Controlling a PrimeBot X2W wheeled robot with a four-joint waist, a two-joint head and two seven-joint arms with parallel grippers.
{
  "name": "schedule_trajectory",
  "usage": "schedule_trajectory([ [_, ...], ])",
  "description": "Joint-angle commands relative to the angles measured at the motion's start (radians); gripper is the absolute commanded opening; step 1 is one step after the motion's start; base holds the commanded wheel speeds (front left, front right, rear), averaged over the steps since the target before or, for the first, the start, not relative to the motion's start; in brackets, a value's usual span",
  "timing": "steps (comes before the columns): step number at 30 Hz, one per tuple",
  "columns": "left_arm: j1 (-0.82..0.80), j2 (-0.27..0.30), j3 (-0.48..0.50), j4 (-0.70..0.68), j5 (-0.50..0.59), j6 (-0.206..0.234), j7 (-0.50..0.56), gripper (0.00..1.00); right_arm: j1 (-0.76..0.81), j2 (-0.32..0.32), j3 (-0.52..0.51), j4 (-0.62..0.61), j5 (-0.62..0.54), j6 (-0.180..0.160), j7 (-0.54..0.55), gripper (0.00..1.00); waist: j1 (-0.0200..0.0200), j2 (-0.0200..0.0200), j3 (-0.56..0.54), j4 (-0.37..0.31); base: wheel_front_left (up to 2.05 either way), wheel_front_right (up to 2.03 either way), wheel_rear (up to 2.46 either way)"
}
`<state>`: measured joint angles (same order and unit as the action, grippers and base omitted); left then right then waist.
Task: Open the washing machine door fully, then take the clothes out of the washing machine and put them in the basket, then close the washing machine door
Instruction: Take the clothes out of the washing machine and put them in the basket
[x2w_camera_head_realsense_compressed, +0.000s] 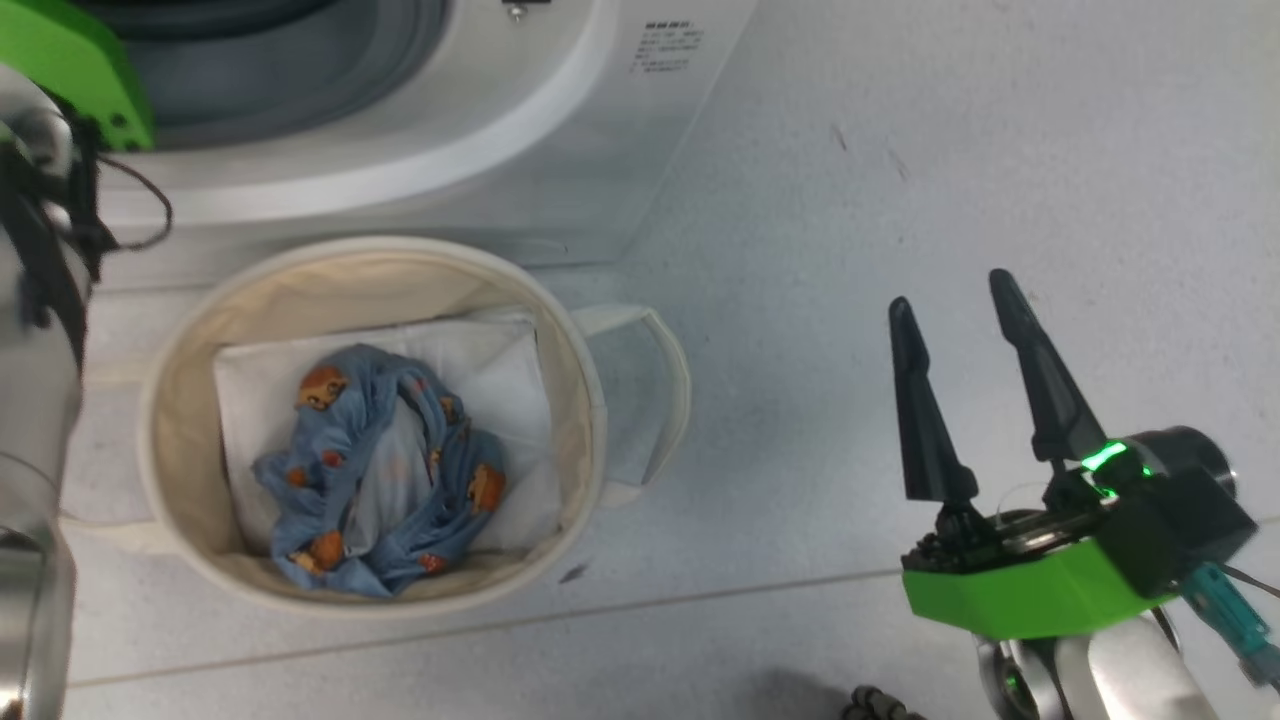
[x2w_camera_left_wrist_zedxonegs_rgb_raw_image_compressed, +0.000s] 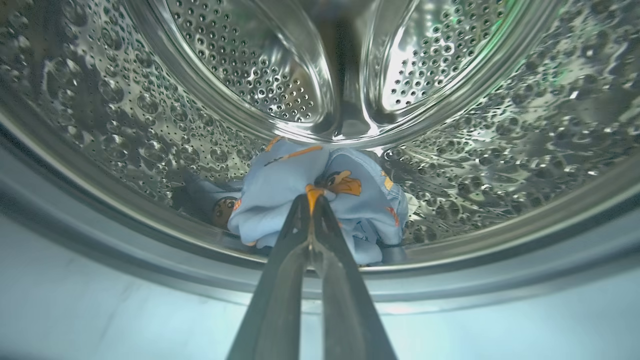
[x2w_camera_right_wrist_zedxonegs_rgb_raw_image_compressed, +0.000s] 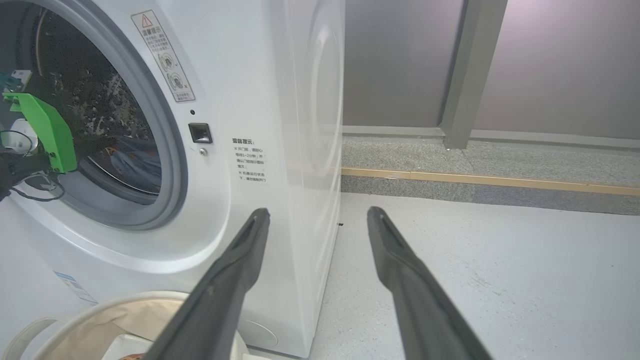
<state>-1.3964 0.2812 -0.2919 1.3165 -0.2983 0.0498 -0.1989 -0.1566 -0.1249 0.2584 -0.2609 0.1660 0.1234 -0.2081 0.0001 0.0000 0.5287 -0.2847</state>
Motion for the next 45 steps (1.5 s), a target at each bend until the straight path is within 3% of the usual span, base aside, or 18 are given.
schedule_trajectory([
  [1, 0.011, 0.031, 0.011, -0.026, -0.007, -0.011, -0.018, 0.0, -0.011, -0.017, 0.032, -0.008, 0.014, 0.007, -0.009, 1.0, -0.0001, 0.0, -0.064, 0.019, 0.0, 0.0, 0.0],
  [5, 0.062, 0.014, 0.013, -0.026, -0.021, -0.021, -0.03, 0.0, -0.026, -0.022, 0.052, 0.027, 0.039, 0.007, -0.016, 1.0, -0.0001, 0.0, -0.117, 0.035, 0.0, 0.0, 0.0],
  [13, 0.156, -0.05, 0.018, -0.088, -0.048, -0.099, -0.061, 0.0, -0.03, -0.027, 0.057, 0.081, 0.076, 0.007, -0.03, 1.0, -0.0001, 0.0, -0.215, 0.089, 0.0, 0.0, 0.0],
  [19, 0.29, -0.089, 0.025, -0.256, -0.078, -0.163, -0.062, 0.0, -0.016, -0.037, 0.063, 0.137, 0.113, 0.007, -0.041, 1.0, -0.0001, 0.0, -0.316, 0.167, 0.0, 0.0, 0.0],
  [23, 0.346, -0.116, 0.0, -0.372, -0.135, -0.179, -0.044, 0.0, 0.001, -0.051, 0.064, 0.163, 0.134, 0.007, -0.045, 1.0, -0.0001, 0.0, -0.384, 0.232, 0.0, 0.0, 0.0],
  [29, 0.41, -0.085, -0.061, -0.751, -0.256, -0.18, 0.158, 0.0, 0.028, -0.057, 0.068, 0.18, 0.16, 0.007, -0.05, 1.0, -0.0001, 0.0, -0.474, 0.325, 0.0, 0.0, 0.0],
  [32, 0.452, -0.052, -0.035, -0.976, -0.308, -0.151, 0.278, 0.0, 0.041, -0.055, 0.07, 0.181, 0.169, 0.007, -0.051, 1.0, -0.0001, 0.0, -0.502, 0.354, 0.0, 0.0, 0.0],
  [36, 0.528, -0.002, -0.004, -1.228, -0.339, -0.069, 0.412, 0.0, 0.057, -0.053, 0.071, 0.185, 0.176, 0.007, -0.052, 1.0, -0.0001, 0.0, -0.521, 0.371, 0.0, 0.0, 0.0],
  [41, 0.652, 0.039, 0.009, -1.371, -0.364, -0.007, 0.505, 0.0, 0.053, -0.051, 0.086, 0.192, 0.181, 0.007, -0.053, 1.0, -0.0001, 0.0, -0.514, 0.364, 0.0, 0.0, 0.0],
  [45, 0.743, 0.056, 0.023, -1.413, -0.386, 0.012, 0.518, 0.0, 0.046, -0.053, 0.093, 0.198, 0.181, 0.007, -0.053, 1.0, -0.0001, 0.0, -0.496, 0.341, 0.0, 0.0, 0.0],
])
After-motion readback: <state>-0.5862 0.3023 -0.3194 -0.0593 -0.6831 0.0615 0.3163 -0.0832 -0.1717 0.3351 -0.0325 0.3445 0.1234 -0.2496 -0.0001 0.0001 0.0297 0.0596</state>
